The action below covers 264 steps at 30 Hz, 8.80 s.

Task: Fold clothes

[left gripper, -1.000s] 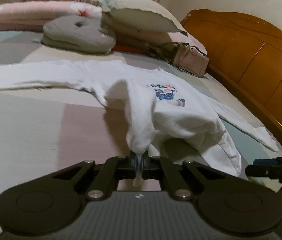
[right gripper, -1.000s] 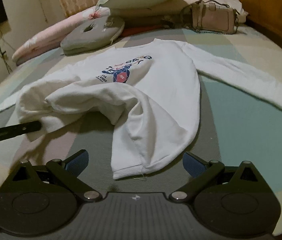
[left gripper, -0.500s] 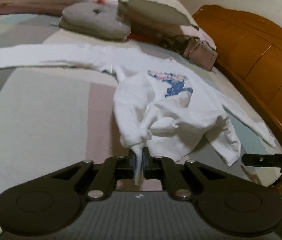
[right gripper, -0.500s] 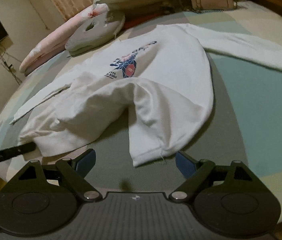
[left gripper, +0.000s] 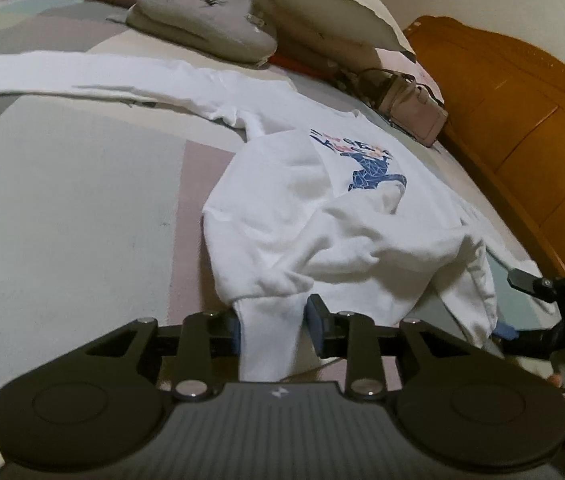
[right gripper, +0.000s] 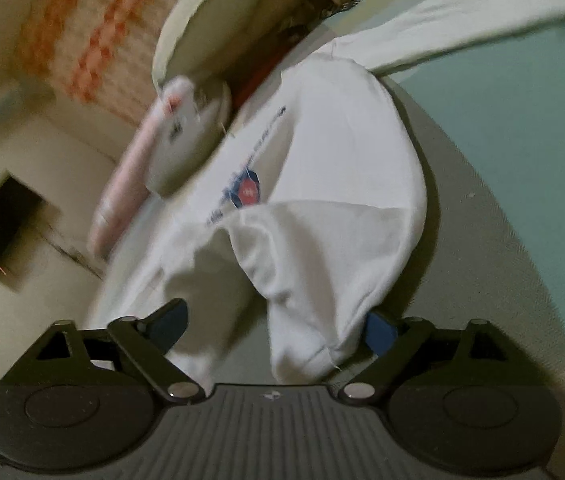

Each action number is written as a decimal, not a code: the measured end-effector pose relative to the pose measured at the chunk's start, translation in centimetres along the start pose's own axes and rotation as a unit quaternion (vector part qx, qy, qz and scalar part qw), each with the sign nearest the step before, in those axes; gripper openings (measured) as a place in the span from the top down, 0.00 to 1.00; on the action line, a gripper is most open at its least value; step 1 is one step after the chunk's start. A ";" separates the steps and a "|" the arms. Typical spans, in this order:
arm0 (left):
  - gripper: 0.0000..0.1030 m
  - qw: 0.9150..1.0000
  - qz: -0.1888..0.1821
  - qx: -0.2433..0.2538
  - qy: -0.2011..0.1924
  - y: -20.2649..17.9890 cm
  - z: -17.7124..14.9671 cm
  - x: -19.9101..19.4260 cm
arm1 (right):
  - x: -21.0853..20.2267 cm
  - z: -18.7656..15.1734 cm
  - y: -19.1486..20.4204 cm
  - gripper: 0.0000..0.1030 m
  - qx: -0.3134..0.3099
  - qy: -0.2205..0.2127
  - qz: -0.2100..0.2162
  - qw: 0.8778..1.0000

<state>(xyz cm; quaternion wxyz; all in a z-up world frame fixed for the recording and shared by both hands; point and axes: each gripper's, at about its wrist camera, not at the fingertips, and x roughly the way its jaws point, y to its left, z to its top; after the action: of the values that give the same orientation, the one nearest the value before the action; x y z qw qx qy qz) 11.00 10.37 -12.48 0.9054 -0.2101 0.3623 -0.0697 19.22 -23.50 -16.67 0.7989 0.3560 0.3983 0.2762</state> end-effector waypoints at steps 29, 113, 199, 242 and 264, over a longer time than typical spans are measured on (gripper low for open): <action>0.98 0.997 -0.041 0.058 -0.042 -4.1 1.4 -8.5 | -8.6 1.7 2.8 0.88 -0.084 -0.041 -0.080 0.992; 0.70 0.985 0.075 0.141 0.061 0.9 13.2 7.5 | -0.7 0.0 6.2 0.33 -0.316 0.113 -0.249 0.909; 0.15 0.942 0.029 0.328 0.069 -5.8 11.1 13.7 | 5.8 -1.6 7.6 0.00 -0.414 0.131 -0.190 0.880; 0.62 0.858 -0.003 0.512 0.040 -14.2 -5.4 -0.5 | 2.7 -10.1 14.5 0.97 -0.587 0.153 -0.101 0.788; 0.65 0.926 -0.008 0.377 0.021 -11.3 -0.4 -2.2 | 4.2 -11.6 13.8 0.97 -0.628 0.201 -0.099 0.746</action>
<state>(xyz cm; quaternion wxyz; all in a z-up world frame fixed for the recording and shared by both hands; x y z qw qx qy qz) 9.41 0.60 -6.53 0.9094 0.1458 0.3266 -0.2125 9.63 -8.18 -12.59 0.7666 -0.3310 0.3194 0.4480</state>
